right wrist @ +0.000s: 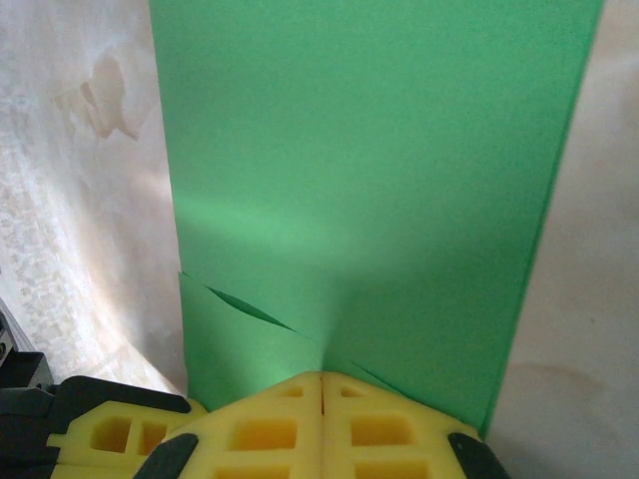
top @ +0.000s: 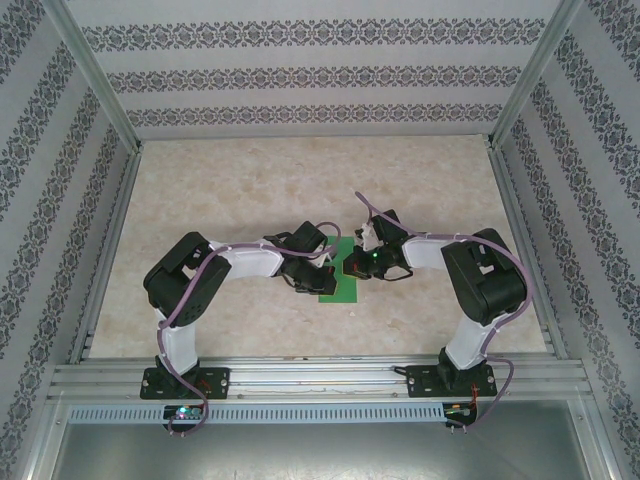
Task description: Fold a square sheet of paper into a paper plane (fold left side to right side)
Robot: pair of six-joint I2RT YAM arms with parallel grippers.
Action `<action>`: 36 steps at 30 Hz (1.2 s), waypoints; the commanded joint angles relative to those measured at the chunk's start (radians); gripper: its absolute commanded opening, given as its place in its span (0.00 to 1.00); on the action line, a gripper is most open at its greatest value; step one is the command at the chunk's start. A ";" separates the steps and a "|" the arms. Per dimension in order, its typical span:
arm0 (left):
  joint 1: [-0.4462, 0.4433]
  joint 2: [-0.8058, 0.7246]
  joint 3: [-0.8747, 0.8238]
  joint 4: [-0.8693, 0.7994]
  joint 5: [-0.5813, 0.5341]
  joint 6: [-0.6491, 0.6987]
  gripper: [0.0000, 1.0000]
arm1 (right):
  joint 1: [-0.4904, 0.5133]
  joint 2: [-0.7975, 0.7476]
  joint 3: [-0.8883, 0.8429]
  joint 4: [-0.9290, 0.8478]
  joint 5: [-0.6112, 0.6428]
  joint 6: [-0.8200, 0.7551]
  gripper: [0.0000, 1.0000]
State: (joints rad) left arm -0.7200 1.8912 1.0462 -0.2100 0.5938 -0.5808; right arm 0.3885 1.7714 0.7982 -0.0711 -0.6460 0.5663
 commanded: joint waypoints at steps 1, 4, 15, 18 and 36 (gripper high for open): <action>-0.009 -0.023 -0.041 -0.074 -0.042 0.024 0.06 | -0.016 0.075 -0.024 -0.100 0.163 -0.044 0.00; -0.009 -0.032 -0.050 -0.078 -0.045 0.027 0.06 | -0.020 0.084 -0.019 -0.113 0.173 -0.056 0.00; -0.008 -0.058 -0.103 -0.095 -0.049 0.039 0.06 | -0.037 0.100 -0.011 -0.134 0.187 -0.080 0.00; -0.009 -0.068 -0.123 -0.101 -0.059 0.039 0.06 | -0.039 0.101 -0.007 -0.138 0.188 -0.084 0.00; -0.007 -0.138 -0.225 -0.065 -0.081 0.012 0.06 | -0.043 0.093 -0.002 -0.143 0.163 -0.094 0.00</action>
State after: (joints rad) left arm -0.7200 1.7565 0.8677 -0.1547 0.5560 -0.5655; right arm 0.3702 1.7985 0.8295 -0.1188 -0.6857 0.5041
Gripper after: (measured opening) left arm 0.065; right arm 0.057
